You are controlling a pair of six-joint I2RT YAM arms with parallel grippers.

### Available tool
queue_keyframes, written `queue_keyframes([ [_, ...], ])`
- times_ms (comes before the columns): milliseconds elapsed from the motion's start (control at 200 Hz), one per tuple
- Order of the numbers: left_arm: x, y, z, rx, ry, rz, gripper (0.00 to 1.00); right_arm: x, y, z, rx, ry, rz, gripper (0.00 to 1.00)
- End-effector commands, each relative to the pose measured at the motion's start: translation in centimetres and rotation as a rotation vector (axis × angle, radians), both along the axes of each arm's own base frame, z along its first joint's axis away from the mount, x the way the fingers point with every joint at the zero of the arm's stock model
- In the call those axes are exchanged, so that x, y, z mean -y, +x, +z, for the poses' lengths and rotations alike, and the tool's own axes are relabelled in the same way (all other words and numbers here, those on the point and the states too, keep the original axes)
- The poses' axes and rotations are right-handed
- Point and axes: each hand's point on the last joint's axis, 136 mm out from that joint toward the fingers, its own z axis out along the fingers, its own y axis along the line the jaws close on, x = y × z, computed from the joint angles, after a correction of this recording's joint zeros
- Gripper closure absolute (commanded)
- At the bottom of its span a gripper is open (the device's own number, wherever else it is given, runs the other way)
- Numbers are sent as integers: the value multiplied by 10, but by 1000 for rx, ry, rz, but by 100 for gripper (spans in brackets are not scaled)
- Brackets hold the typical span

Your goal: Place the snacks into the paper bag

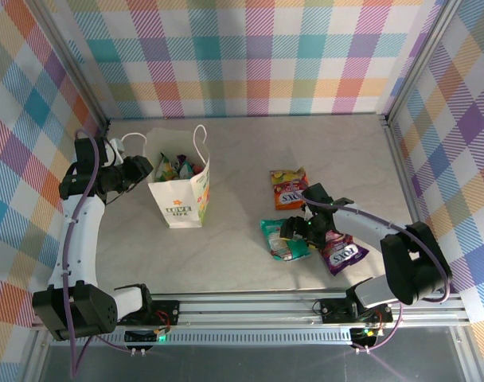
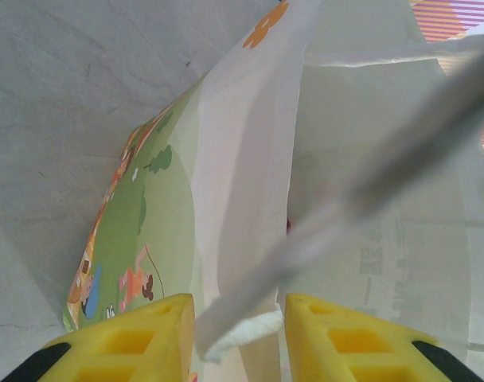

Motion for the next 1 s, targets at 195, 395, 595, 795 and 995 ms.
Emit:
queue_keyframes([
  [195,-4,-7,-2,-17,16,6,65,-31,2,-1,-28,163,-8,24],
  [395,-4,-8,-3,-19,17,8,65,-46,8,15,-5,213,-6,39],
  [595,-4,-9,-2,-14,21,7,65,-52,16,22,6,213,-50,50],
  [795,-6,-12,-1,-17,37,7,65,-51,13,22,-8,209,-64,55],
  [995,-5,-13,1,-11,35,8,64,-37,0,15,-22,139,-45,26],
])
